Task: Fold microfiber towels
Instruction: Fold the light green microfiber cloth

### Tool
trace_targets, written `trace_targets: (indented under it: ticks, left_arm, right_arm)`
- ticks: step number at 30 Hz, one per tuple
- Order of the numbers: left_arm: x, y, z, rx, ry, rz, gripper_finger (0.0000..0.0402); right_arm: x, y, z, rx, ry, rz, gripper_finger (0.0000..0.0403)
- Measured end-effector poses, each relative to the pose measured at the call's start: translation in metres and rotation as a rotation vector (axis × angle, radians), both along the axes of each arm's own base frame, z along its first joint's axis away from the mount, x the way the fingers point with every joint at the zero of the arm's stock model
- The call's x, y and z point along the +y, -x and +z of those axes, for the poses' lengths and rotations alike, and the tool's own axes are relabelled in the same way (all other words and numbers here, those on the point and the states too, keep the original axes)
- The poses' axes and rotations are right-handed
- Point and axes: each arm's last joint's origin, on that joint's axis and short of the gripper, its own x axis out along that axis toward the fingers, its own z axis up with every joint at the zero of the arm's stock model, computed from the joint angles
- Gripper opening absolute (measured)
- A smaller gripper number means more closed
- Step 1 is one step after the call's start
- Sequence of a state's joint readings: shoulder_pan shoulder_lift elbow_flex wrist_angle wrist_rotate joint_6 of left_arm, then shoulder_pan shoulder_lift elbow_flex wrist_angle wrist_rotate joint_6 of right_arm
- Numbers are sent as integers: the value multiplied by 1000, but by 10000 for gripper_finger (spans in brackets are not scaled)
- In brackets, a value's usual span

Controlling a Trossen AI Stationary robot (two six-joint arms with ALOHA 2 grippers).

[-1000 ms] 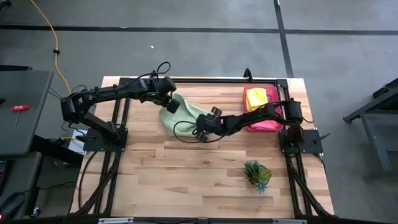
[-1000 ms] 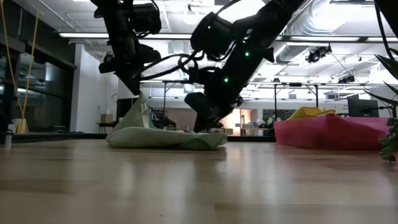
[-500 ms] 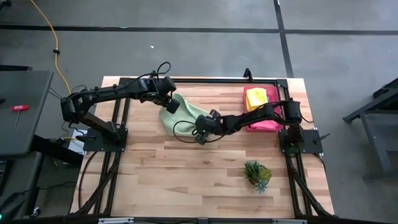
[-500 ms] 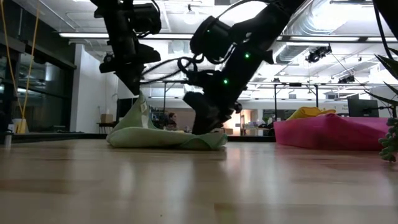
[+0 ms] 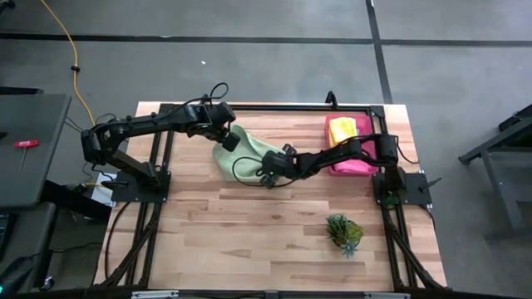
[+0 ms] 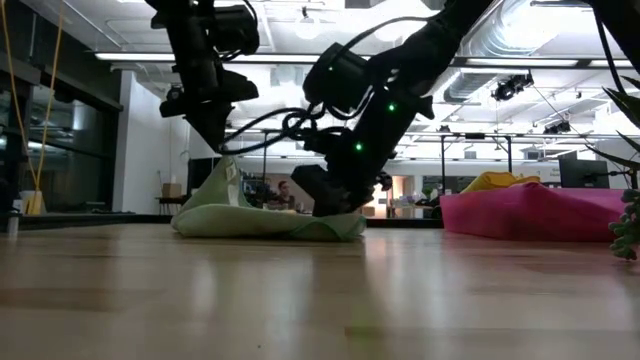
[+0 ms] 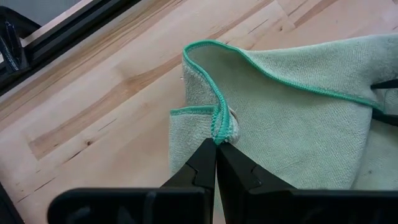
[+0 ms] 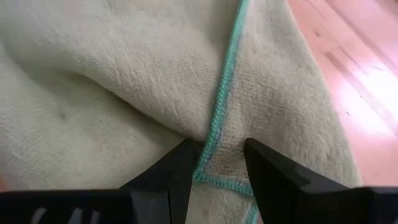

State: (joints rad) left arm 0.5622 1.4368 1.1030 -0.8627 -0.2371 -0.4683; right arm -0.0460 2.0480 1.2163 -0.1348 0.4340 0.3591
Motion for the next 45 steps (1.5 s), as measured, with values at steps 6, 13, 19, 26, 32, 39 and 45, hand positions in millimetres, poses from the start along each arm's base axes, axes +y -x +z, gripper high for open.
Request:
trace_targets:
  ticks: [6, 13, 19, 26, 32, 39, 45]
  left_arm:
    - [0, 0, 0, 0, -1, 1, 0]
    - [0, 0, 0, 4, -7, 4, 0]
    - [0, 0, 0, 3, -8, 4, 0]
    - [0, 0, 0, 9, -10, -6, 0]
    - [5, 3, 4, 17, -28, -40, 0]
    - [13, 13, 54, -81, -154, -77, 0]
    - [18, 18, 68, -105, -190, -66, 0]
  right_arm:
    - [-2, 5, 1, 54, 68, -38, 138]
    - [-9, 8, 10, 184, 134, 0, 117]
    - [-21, 10, 10, 211, 138, -2, 34]
    - [-40, 17, 24, 200, 36, 28, 6]
    - [-60, 28, 55, 142, -38, 79, 1]
    - [-91, 53, 109, -30, -104, 81, 0]
    - [-108, 63, 117, -126, -285, 146, 0]
